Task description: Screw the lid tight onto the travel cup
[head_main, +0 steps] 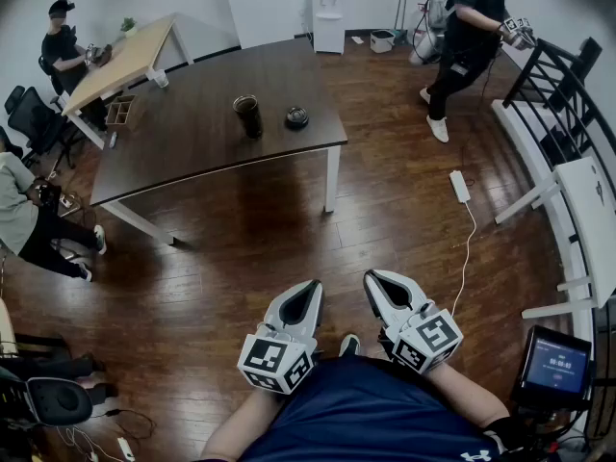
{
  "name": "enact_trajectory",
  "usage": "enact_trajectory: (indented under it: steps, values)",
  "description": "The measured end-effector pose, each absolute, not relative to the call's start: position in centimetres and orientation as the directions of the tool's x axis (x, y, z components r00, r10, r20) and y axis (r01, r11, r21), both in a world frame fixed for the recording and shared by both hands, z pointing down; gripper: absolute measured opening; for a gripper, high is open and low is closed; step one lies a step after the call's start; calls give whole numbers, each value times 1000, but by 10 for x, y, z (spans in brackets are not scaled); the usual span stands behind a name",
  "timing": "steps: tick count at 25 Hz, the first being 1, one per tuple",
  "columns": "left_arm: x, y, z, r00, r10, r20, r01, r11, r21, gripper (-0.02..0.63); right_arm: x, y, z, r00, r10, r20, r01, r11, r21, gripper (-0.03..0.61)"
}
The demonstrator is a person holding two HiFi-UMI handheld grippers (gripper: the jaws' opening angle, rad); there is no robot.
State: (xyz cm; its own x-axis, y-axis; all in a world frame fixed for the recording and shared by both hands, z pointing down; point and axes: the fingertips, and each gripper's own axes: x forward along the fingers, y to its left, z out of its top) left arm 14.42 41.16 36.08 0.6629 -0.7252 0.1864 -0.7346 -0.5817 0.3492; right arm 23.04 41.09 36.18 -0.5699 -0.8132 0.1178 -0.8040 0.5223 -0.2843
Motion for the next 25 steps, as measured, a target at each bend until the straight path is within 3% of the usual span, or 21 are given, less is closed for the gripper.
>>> enact_trajectory:
  steps: [11, 20, 25]
  values:
    - [146, 403, 356, 617, -760, 204, -778, -552, 300, 5, 241, 395, 354, -604, -796, 36, -754, 556, -348, 11]
    - [120, 314, 366, 647, -737, 197, -751, -570, 333, 5, 222, 309, 366, -559, -824, 92, -792, 497, -355, 11]
    - [77, 239, 342, 661, -742, 111, -732, -605, 313, 5, 189, 238, 361, -504, -853, 135, -833, 438, -339, 11]
